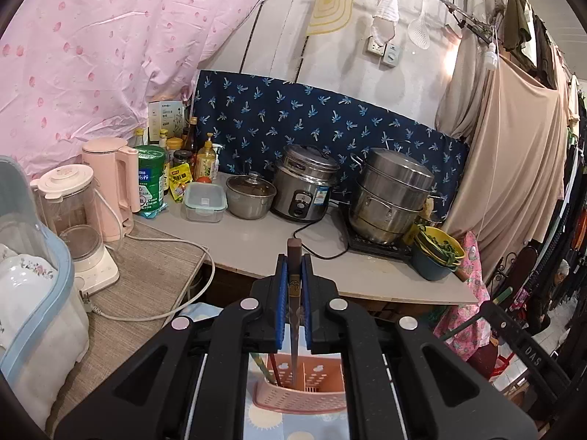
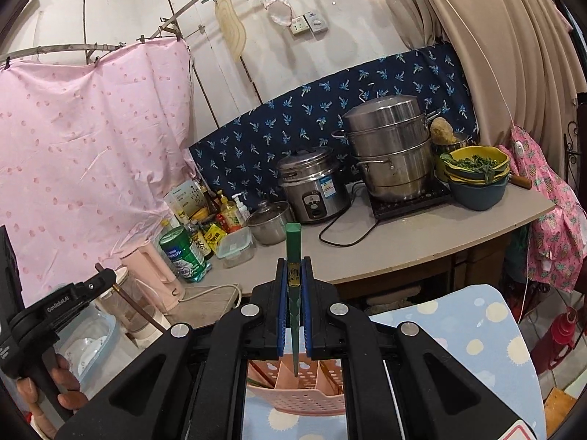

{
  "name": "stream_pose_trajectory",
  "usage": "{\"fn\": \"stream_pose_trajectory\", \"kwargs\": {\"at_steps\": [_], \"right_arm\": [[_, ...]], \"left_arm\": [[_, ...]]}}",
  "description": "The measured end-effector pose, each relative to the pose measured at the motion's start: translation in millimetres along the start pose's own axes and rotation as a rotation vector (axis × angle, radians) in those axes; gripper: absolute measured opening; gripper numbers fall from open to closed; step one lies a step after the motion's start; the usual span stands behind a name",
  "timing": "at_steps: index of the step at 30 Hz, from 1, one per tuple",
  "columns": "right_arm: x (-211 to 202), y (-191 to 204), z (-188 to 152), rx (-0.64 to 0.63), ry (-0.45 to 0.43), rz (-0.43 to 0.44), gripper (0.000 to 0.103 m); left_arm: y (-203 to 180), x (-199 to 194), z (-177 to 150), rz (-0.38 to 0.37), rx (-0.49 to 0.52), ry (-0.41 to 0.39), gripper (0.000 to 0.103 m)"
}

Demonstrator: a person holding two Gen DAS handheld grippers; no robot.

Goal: Organize utensils
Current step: 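Lift the green and brown chopsticks with both tools over the pink basket, then open both tools to drop the chopsticks into the basket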

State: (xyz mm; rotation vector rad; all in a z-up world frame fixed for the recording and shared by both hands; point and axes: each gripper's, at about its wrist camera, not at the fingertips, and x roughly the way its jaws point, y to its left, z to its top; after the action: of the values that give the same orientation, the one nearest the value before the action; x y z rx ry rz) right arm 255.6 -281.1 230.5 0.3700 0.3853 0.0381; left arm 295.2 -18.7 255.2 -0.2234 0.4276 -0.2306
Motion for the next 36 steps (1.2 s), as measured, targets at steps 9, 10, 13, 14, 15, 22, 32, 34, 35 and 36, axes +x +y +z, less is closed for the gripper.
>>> {"fn": "stream_pose_trajectory", "kwargs": {"at_steps": [9, 10, 13, 14, 15, 22, 32, 34, 35, 36], "right_arm": [[44, -8, -29, -0.007, 0.101, -0.007, 0.007], [47, -8, -33, -0.009, 0.112, -0.008, 0.007], [58, -10, -42, -0.015, 0.138, -0.014, 0.007], [61, -11, -44, -0.014, 0.145, -0.014, 0.007], [64, -12, -46, -0.014, 0.151, -0.016, 0.007], [66, -12, -49, -0.02, 0.152, -0.01, 0.012], [40, -10, -48, -0.017, 0.13, 0.012, 0.016], [33, -10, -50, -0.018, 0.129, 0.014, 0.017], [29, -9, -51, -0.02, 0.129, 0.013, 0.018], [25, -8, -54, -0.021, 0.13, 0.012, 0.018]], "left_arm": [[6, 42, -24, 0.034, 0.008, 0.061, 0.007], [7, 46, -27, 0.035, 0.007, 0.072, 0.007], [9, 57, -38, 0.037, 0.004, 0.099, 0.007], [10, 60, -41, 0.039, 0.005, 0.107, 0.007], [10, 64, -45, 0.045, 0.007, 0.118, 0.007], [9, 72, -56, 0.062, 0.036, 0.142, 0.007], [10, 54, -62, 0.091, 0.052, 0.129, 0.034], [9, 47, -66, 0.093, 0.066, 0.13, 0.036], [9, 44, -69, 0.096, 0.07, 0.135, 0.036], [9, 40, -72, 0.096, 0.074, 0.141, 0.036]]}}
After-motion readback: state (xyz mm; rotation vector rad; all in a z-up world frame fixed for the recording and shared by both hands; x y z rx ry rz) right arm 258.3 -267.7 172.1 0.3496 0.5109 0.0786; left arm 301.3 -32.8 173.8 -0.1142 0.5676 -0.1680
